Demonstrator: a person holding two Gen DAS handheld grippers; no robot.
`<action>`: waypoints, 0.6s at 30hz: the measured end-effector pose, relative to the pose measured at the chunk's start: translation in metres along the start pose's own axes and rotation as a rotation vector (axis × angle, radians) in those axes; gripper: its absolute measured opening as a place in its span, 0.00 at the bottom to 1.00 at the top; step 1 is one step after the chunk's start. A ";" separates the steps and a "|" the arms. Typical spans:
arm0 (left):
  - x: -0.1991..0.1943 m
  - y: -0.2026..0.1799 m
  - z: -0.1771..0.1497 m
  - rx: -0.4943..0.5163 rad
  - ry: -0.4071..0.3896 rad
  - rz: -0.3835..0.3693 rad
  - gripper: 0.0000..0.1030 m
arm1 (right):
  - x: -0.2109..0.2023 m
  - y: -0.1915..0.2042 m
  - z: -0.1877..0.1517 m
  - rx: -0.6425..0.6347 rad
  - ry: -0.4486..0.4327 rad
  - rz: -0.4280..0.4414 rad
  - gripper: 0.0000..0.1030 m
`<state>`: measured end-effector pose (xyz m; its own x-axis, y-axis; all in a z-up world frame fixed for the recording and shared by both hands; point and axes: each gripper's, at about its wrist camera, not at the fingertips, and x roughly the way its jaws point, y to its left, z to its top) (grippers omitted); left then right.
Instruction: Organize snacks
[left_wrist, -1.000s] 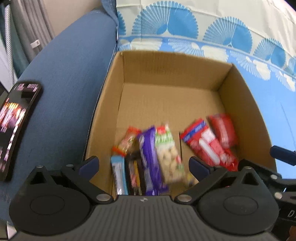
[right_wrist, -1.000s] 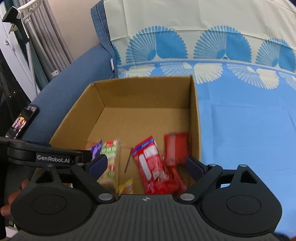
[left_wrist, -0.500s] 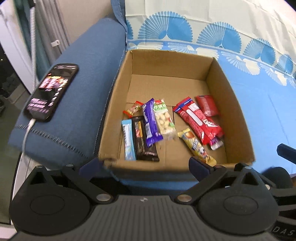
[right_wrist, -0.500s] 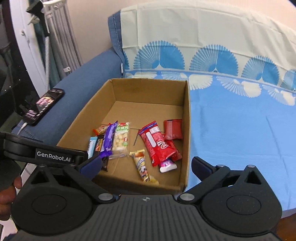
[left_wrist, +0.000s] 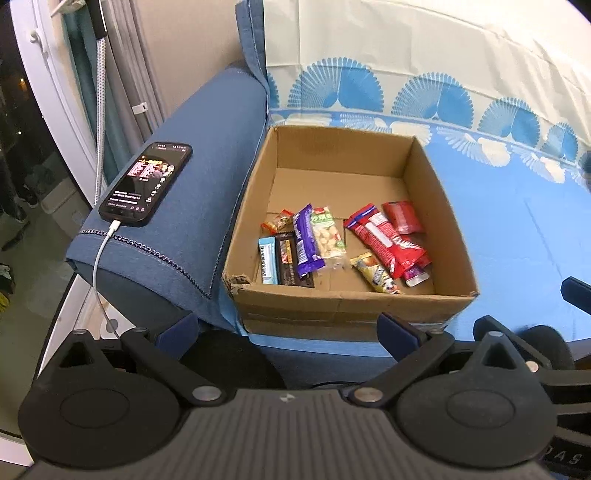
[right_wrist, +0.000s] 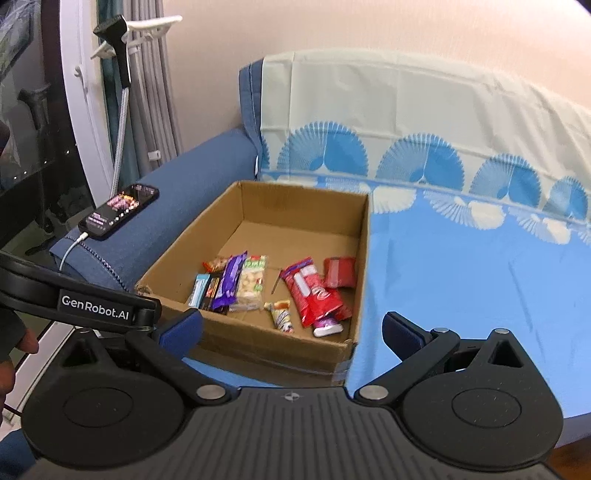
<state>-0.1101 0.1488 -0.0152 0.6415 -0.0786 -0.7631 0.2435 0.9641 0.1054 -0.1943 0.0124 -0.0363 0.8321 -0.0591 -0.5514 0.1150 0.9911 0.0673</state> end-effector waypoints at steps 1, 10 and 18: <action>-0.003 -0.001 0.000 0.000 -0.005 -0.001 1.00 | -0.004 -0.001 0.000 0.001 -0.011 -0.003 0.99; -0.023 -0.011 -0.009 0.041 -0.047 0.031 1.00 | -0.024 -0.005 -0.008 0.011 -0.055 -0.013 0.99; -0.024 -0.017 -0.016 0.082 -0.045 0.087 1.00 | -0.031 -0.004 -0.008 0.021 -0.077 -0.018 0.99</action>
<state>-0.1409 0.1383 -0.0086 0.6946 -0.0089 -0.7193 0.2431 0.9440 0.2231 -0.2250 0.0108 -0.0264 0.8688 -0.0870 -0.4875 0.1412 0.9871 0.0756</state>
